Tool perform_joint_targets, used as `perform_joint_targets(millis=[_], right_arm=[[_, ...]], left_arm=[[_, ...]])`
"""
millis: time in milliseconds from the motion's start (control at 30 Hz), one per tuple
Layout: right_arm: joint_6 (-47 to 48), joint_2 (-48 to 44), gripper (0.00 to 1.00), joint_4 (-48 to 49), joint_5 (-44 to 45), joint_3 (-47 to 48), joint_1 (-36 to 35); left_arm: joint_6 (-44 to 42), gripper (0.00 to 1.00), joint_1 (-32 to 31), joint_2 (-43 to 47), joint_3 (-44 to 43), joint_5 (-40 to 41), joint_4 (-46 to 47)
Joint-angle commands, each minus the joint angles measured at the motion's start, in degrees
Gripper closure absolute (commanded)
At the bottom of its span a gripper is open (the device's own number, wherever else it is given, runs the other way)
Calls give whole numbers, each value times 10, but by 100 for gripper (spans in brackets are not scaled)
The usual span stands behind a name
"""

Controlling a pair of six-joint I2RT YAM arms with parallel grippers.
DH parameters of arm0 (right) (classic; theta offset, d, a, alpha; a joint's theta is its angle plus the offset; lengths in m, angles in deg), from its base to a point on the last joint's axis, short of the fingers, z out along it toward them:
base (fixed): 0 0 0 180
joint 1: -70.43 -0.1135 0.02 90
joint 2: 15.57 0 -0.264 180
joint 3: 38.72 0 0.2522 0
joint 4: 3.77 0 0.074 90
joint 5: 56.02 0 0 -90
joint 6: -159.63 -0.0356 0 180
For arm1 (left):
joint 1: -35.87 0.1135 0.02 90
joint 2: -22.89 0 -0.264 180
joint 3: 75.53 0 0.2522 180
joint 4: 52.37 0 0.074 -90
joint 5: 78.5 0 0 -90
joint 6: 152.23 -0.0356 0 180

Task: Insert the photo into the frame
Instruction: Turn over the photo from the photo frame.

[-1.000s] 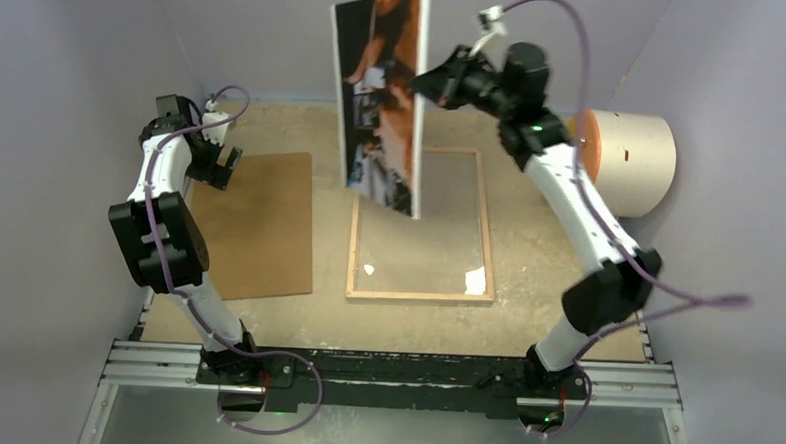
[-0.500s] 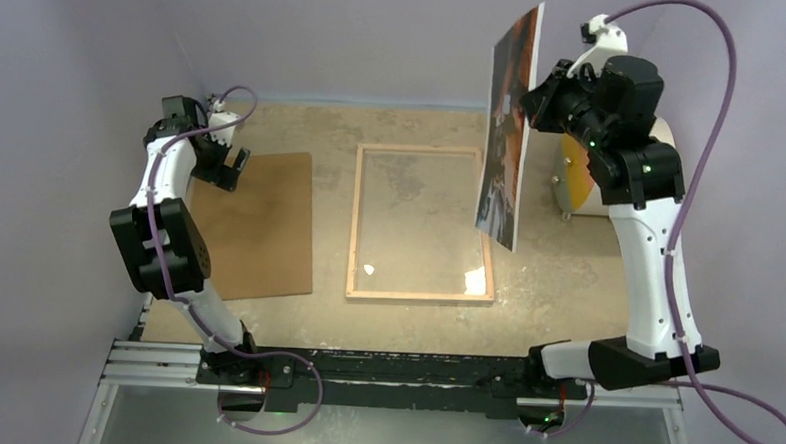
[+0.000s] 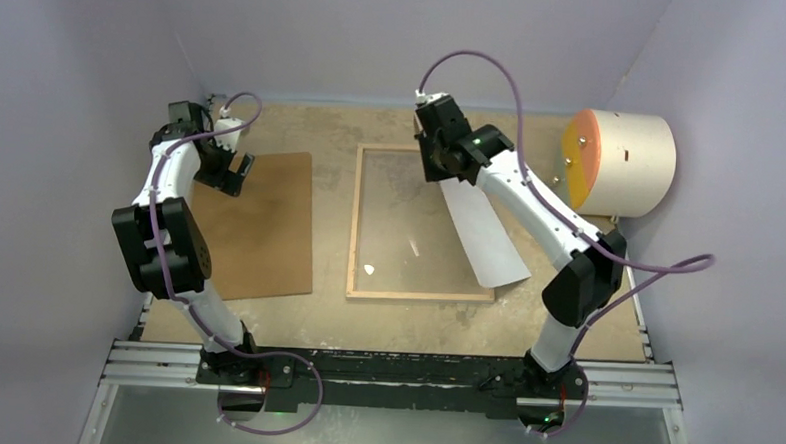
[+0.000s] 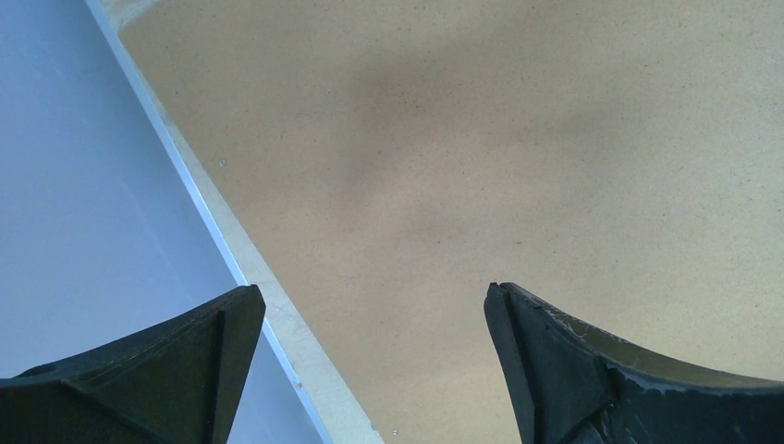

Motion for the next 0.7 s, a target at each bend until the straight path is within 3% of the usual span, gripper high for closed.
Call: perform_joint_targets(millis=[0,167,300,667], right_arm=[[-96,3,100,73,-83,-60,-5],[-248,46,100,100,-142,-67,-3],[-307,92,100,99,-166,-28,-3],[-409,124,100,141,8,-11,-22]], left_arm=[[5,2,-3,18,2,-1,14],[-3,2,-4,20,9,4,18],[-6,2,-4,18,15,7,22],[-9,2,-4,8,23,10,29]])
